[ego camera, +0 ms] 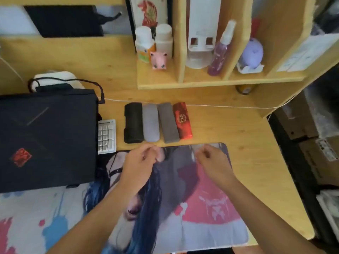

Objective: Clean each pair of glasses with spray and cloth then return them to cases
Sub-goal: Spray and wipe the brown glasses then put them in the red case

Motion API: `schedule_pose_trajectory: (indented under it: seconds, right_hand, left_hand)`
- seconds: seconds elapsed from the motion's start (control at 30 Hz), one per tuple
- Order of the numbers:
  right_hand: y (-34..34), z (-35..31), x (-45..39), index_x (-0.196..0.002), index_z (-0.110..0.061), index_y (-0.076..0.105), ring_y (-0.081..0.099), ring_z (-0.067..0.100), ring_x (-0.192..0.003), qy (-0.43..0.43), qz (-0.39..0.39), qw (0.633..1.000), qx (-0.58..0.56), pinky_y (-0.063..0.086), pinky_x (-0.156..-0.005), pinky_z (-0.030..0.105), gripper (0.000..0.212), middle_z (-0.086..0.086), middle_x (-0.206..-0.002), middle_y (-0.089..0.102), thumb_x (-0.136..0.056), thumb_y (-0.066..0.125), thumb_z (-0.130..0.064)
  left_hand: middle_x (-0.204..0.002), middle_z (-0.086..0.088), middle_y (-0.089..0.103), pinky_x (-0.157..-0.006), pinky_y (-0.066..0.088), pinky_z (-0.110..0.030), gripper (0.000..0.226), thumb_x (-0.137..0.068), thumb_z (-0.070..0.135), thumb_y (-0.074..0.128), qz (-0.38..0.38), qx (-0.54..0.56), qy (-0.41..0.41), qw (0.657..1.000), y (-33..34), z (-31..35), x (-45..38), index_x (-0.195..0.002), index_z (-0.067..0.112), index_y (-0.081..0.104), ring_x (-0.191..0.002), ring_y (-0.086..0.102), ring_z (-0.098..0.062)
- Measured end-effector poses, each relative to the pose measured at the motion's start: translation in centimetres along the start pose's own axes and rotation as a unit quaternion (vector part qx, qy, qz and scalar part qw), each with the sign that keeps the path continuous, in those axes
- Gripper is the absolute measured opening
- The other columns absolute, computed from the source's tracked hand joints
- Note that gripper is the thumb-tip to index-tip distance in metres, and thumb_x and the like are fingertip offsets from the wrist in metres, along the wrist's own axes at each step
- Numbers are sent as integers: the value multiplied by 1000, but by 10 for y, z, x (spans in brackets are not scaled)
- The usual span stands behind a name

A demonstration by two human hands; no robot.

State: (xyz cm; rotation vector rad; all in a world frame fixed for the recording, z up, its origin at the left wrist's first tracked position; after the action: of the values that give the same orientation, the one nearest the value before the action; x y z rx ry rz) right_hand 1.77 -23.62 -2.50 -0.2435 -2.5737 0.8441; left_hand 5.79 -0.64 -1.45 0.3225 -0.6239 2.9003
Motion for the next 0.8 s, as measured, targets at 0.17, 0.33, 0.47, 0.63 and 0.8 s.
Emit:
schedule_pose_trajectory:
  seconds: [0.17,0.33,0.47,0.63,0.8]
  right_hand:
    - [11,13,-53,-77,-16,67,62,11,-71,-73,96,993,14,46,-70,32,21,-5,-71,69,-94,58,-22]
    - [15,20,-79,-80,-12,67,61,19,-74,-145,184,972,22,44,-70,32,21,1,-74,69,-95,59,-23]
    - [24,30,-93,-80,-13,69,62,20,-77,-176,218,960,12,47,-73,33,19,0,-75,69,-93,59,-23]
    - [36,38,-88,-73,-16,64,63,23,-80,-204,244,948,13,48,-72,35,21,-7,-70,64,-92,58,-23]
    - [28,48,-84,-87,-14,67,63,29,-90,-195,265,944,-2,48,-76,36,15,2,-83,67,-94,55,-19]
  left_hand:
    - [-62,-3,60,-60,46,-39,23,-101,10,54,53,68,59,995,23,-42,-34,-84,17,69,-57,54,-18]
    - [-61,-1,60,-53,47,-32,21,-100,11,55,31,66,125,989,45,-64,-39,-83,16,66,-52,55,-13]
    - [-59,0,62,-53,50,-30,22,-97,10,56,47,55,164,984,50,-75,-41,-80,17,68,-52,59,-13]
    - [-54,-5,59,-48,50,-33,25,-95,1,50,51,99,197,974,46,-77,-42,-79,6,67,-51,57,-23]
    - [-56,-5,59,-48,48,-31,25,-95,-1,48,72,145,179,970,37,-79,-37,-81,4,68,-50,57,-21]
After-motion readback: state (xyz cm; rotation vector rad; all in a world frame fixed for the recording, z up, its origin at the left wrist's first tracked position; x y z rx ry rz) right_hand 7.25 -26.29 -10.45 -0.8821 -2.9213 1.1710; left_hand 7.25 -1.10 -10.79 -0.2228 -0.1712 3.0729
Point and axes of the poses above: each hand's wrist, its own x-axis away from the middle knuckle, its own y-axis out of the palm, z = x × y, the point moved 6 cm from there along -x, towards the middle knuckle
